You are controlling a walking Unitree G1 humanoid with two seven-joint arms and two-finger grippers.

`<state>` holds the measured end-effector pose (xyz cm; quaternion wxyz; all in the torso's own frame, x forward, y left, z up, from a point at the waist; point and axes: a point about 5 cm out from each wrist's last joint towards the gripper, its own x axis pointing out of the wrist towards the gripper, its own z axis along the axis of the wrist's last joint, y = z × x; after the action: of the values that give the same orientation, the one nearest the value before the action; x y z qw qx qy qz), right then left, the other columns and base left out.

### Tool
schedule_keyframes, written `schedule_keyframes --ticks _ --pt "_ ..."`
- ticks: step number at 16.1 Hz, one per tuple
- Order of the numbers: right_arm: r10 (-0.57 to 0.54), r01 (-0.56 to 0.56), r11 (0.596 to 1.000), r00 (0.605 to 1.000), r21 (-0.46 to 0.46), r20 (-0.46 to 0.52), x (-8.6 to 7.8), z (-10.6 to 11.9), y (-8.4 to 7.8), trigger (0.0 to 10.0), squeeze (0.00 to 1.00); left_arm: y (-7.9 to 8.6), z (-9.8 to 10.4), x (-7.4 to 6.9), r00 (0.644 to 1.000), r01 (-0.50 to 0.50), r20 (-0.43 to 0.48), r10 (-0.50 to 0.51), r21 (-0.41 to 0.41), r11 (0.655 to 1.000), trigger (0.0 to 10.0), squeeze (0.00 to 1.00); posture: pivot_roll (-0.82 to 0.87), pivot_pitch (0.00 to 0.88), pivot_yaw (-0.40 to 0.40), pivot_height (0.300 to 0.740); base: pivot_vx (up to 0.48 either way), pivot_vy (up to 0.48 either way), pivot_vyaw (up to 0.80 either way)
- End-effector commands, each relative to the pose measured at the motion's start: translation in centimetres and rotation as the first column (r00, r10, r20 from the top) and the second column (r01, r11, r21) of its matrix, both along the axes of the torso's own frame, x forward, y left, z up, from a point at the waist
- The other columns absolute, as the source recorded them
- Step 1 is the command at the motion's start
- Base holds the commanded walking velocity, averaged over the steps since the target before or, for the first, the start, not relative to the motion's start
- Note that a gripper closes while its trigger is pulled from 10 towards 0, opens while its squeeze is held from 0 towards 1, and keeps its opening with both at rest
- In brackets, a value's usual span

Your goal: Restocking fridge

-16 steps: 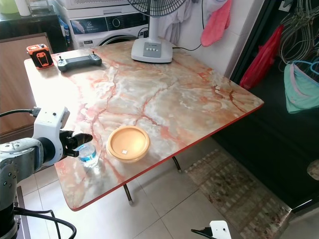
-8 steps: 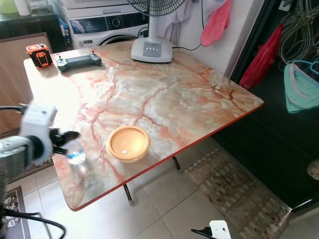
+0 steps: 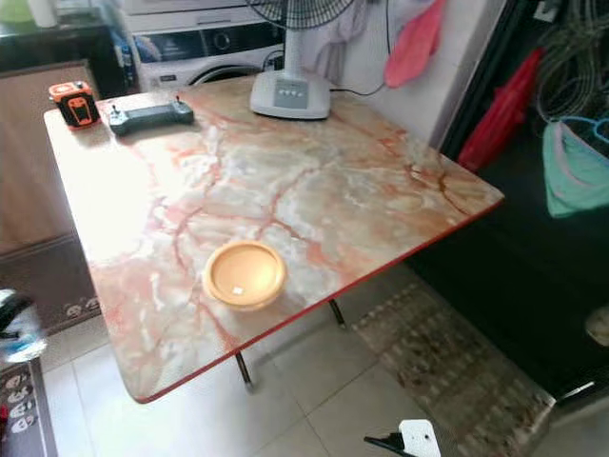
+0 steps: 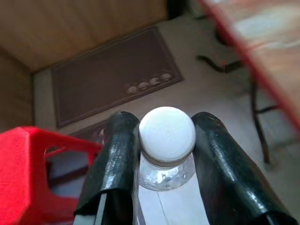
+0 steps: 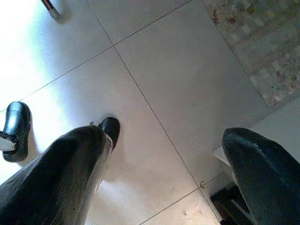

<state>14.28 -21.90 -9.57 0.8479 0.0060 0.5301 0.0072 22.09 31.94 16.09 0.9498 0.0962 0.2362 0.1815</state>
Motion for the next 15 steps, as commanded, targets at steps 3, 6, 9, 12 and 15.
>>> schedule_keyframes --ticks 3,6,9,12,15 --pt "-0.002 0.001 1.000 1.000 -0.011 -0.005 -0.2 0.0 -0.4 10.0 0.00 0.8 -6.0 -1.8 0.998 -0.054 0.019 0.055 -0.019 0.998 10.0 0.00 0.21 0.000 -0.099 0.740 0.000 0.000 0.00" --pt "0.002 -0.002 1.000 1.000 -0.019 -0.003 -0.1 0.1 -0.5 10.0 0.00 -1.0 -12.8 -3.9 0.994 -0.003 -0.113 -0.003 -0.053 0.999 10.0 0.00 0.22 0.000 -0.114 0.740 0.000 0.000 0.00" --pt "-0.005 0.005 1.000 1.000 -0.018 0.000 0.0 0.1 -0.5 10.0 0.00 -2.7 -16.8 -4.7 0.986 0.017 -0.161 -0.031 -0.088 0.996 10.0 0.00 0.21 0.000 -0.119 0.740 0.000 0.000 0.00" --pt "-0.030 0.030 0.999 1.000 -0.011 0.008 0.0 0.1 -0.5 10.0 0.00 -4.7 -20.6 -5.2 0.952 0.109 -0.286 -0.107 -0.008 0.994 10.0 0.00 0.20 0.000 -0.106 0.740 0.000 0.000 0.00" --pt "-0.073 0.073 0.997 0.997 0.006 0.023 -0.1 0.0 -0.4 10.0 0.00 -5.7 -22.4 -6.1 0.945 0.065 -0.316 -0.081 -0.060 0.996 10.0 0.00 0.18 0.000 -0.088 0.740 0.000 0.000 0.00"
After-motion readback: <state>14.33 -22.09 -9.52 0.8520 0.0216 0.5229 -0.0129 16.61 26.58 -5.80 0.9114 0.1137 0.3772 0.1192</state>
